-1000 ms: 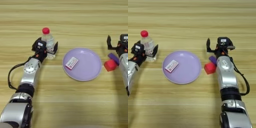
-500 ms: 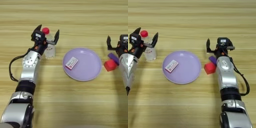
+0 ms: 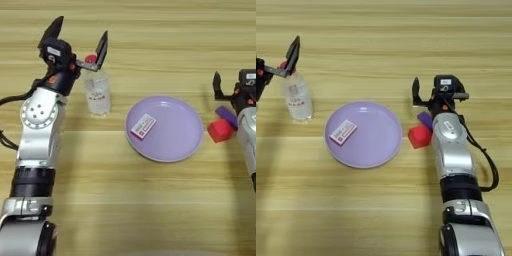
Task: Move the objects on the table
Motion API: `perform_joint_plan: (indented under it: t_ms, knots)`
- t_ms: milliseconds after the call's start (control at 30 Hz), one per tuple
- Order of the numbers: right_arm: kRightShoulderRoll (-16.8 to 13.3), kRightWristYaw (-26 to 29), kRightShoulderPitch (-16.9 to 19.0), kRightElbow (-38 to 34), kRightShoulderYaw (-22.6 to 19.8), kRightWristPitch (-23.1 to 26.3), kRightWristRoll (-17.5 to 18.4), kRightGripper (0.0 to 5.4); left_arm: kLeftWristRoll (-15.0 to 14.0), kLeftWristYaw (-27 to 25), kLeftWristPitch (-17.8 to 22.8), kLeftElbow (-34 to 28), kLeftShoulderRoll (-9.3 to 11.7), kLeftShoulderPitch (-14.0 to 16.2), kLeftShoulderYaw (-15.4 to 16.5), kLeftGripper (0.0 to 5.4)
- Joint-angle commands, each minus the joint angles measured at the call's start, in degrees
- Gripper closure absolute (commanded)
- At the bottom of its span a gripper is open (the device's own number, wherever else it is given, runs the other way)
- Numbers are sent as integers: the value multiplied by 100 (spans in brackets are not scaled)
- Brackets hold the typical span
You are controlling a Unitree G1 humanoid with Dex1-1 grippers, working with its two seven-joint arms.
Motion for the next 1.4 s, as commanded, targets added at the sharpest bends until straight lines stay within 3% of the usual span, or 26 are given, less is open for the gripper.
perform_joint_plan:
  t_ms: [33,300,500,600,1067,1400]
  knots:
    - [24,-50,-79,10,6,30,-1,0,98,-208,746,-1085,8,522,-661,2]
    - [46,-99,-75,-61,6,50,18,0,451,-493,1540,-1773,165,1023,-1535,2]
    - [66,-122,-93,-47,13,46,15,0,713,-543,1763,-1577,104,1218,-2003,2]
    - [72,-124,-95,-39,14,39,15,0,673,-535,1741,-1225,-40,1269,-2129,2]
    - [100,-101,-106,-50,14,36,25,0,1216,-475,1264,561,-453,1133,-2723,2]
    - [94,-72,-75,-101,3,55,43,0,1557,-292,1256,765,-536,995,-2778,2]
